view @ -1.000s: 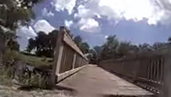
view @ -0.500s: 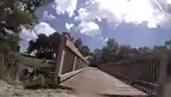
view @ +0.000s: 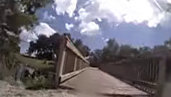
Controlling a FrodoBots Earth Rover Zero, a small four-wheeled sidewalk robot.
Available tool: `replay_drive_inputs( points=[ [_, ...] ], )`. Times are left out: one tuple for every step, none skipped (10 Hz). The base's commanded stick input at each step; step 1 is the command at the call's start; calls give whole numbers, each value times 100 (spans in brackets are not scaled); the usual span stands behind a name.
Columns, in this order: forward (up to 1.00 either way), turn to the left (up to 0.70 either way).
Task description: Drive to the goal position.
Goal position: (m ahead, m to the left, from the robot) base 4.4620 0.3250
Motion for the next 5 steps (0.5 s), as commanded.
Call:
replay_drive_inputs(
  points=[
    [0, 70],
    [0, 70],
    [0, 46],
    [0, 0],
    [0, 0]
  ],
)
